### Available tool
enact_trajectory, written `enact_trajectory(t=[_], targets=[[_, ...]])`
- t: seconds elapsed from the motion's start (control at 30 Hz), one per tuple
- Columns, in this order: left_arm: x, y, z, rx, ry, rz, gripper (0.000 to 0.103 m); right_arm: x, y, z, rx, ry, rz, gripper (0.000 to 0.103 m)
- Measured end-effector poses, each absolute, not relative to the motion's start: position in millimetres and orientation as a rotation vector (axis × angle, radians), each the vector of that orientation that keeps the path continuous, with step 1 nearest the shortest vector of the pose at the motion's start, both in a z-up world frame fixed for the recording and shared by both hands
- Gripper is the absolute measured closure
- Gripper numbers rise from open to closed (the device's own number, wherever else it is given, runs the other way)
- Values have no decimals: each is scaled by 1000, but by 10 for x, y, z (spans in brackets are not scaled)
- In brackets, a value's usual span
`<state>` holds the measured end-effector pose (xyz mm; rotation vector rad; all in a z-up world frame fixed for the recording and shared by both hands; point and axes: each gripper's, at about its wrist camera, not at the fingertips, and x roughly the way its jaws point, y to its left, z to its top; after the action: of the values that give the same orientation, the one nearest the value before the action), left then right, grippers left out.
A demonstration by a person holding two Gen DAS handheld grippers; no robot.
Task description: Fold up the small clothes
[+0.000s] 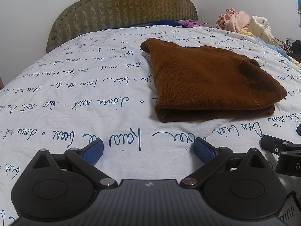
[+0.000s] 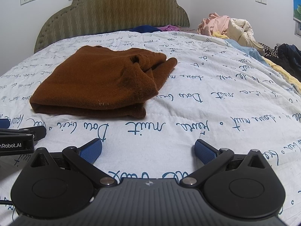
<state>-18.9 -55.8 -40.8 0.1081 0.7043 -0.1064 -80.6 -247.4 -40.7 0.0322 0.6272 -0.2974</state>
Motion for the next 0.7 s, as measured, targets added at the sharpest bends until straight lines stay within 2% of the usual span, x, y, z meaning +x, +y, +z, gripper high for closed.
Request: enact_trajectory(t=[0.7], targets=[[-186,-553,-408,108,705,-106,0,-812,-2482,-396,34,619,-310,0]])
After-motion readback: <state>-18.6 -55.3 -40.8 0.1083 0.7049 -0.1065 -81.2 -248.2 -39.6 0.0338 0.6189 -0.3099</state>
